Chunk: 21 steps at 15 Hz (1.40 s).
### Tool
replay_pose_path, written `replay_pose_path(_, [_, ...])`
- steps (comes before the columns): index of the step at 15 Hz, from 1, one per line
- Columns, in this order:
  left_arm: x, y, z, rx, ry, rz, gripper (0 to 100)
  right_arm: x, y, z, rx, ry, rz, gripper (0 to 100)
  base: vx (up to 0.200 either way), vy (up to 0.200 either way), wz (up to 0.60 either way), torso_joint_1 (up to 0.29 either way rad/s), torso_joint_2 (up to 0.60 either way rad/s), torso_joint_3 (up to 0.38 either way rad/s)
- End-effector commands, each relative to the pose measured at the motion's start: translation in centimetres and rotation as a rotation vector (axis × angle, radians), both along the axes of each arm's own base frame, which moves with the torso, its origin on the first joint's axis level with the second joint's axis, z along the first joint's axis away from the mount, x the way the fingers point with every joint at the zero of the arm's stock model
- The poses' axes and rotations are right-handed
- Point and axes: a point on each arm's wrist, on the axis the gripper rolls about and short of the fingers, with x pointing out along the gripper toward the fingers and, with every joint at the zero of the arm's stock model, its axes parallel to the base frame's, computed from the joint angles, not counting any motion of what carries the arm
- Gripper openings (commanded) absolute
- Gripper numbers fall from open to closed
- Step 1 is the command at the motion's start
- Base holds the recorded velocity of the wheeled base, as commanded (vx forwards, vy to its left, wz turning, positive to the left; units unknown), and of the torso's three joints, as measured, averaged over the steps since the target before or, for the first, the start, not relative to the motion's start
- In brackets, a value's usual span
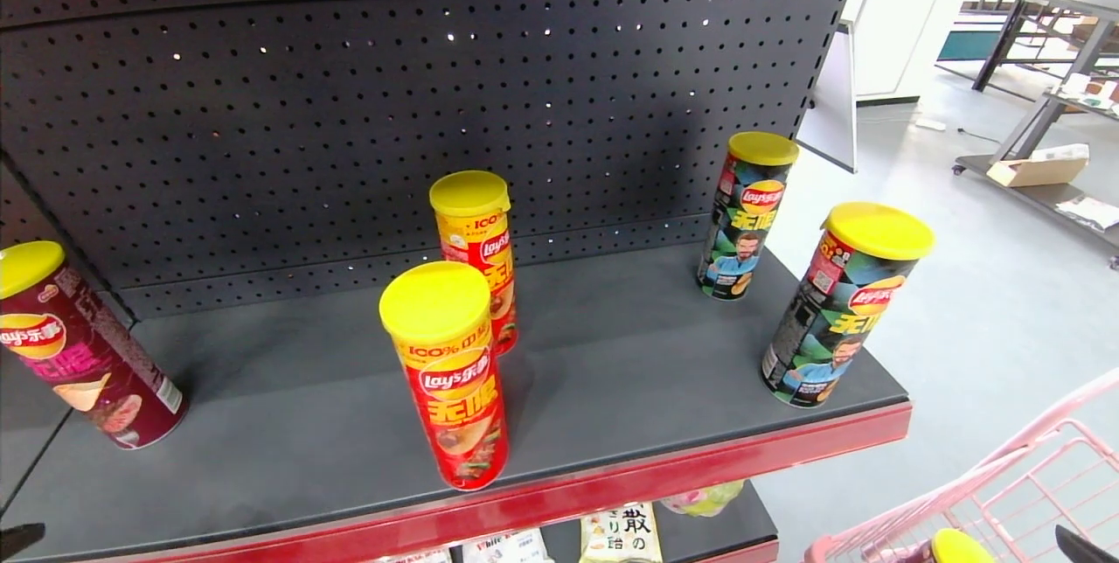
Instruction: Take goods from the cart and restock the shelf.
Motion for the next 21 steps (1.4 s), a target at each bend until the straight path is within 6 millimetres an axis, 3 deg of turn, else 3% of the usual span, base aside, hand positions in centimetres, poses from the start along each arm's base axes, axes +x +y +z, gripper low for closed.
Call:
replay_pose_path(1, [-0.57,0.24,-0.04,-0.011,-0.029,0.004,100,-0.06,-0.02,0.0,0.0,-0.004,-0.001,100,0.0,0.0,0.0,0.0,0.0,0.0])
replay_pose_path(11, [-1.08,0.56,-0.34,0.005,-0.052,0.039,100,-0.03,0.01,-0.16,-0.013,0.006,0.011,100,-0.18,0.0,0.0,-0.002,0.0,0.002])
replay_pose_path(13, [-1.11,0.57,-0.65,0.008,-0.049,0.036,100,-0.03,0.01,-0.16,-0.015,0.006,0.012,100,0.0,0.0,0.0,0.0,0.0,0.0])
replay_pose_path(21, [-1.52,0.73,-1.01,0.003,-0.062,0.034,100,0.09,0.04,-0.56,-0.032,0.027,0.021,100,0.0,0.0,-0.6,0.007,0.0,0.004])
